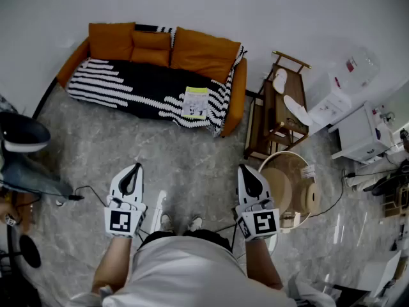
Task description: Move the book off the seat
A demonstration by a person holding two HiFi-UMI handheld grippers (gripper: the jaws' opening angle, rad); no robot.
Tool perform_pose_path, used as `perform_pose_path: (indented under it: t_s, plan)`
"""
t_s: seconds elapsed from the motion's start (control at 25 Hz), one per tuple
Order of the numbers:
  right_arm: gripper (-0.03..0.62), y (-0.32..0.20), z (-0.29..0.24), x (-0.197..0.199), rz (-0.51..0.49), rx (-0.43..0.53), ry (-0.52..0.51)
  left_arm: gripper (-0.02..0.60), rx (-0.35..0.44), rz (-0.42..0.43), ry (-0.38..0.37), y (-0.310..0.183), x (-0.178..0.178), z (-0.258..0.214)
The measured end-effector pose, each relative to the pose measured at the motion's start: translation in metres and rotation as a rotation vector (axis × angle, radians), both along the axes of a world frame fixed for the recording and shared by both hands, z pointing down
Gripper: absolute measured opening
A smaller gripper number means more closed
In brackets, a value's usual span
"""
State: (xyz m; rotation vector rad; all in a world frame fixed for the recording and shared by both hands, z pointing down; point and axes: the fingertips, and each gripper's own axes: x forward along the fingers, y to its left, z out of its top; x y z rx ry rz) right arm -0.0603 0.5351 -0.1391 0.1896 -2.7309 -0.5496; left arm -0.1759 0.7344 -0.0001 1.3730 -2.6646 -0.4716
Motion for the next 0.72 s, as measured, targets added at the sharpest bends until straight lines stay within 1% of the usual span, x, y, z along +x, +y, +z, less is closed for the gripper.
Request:
perform_pose_path:
  t_s: [0.2,0.4,0.56,0.72]
  plan:
    - [0.021,0.0,0.005,0.001,0.001,-0.004,0.004,0.017,-0.003,0.005,-0.002,-0.001,0.001,0.002]
    - [0.021,-0.008,0.005,0.01,-0.014,-0.054,-0.008,0.017,-0.009,0.011,0.01,-0.01,0.009,-0.001]
    - [0.021,-0.028,-0.003,0.021,-0.01,-0.068,-0.019,0.017,-0.019,0.017,0.006,-0.027,0.017,-0.012]
    - [0.021,-0.053,0.001,0.039,-0.005,-0.087,-0.026,0.017,-0.025,0.021,-0.004,-0.049,0.031,-0.018]
